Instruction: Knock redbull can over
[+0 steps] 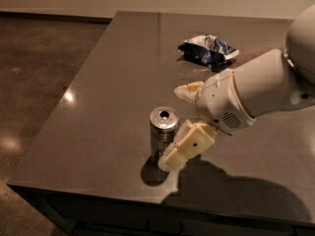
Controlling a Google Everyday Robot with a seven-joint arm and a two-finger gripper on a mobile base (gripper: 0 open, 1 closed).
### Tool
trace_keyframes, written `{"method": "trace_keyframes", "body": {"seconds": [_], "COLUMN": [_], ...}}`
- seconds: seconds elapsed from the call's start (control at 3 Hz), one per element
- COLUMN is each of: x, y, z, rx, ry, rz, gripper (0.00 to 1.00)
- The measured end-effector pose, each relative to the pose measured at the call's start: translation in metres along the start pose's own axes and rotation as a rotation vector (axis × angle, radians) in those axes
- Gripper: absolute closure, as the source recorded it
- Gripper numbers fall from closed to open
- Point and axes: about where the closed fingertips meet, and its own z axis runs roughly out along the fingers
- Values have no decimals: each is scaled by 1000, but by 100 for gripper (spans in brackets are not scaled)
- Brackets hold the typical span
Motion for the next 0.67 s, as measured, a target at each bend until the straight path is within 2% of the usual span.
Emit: {"method": "trace_keyframes", "body": {"seconds": [0.33, 0.67], "x": [-4, -12], "y": [1, 1], "z": [3, 2], "rx": [-10, -29], "ry": [-24, -47], "rz": [-1, -7], "gripper": [18, 49]}}
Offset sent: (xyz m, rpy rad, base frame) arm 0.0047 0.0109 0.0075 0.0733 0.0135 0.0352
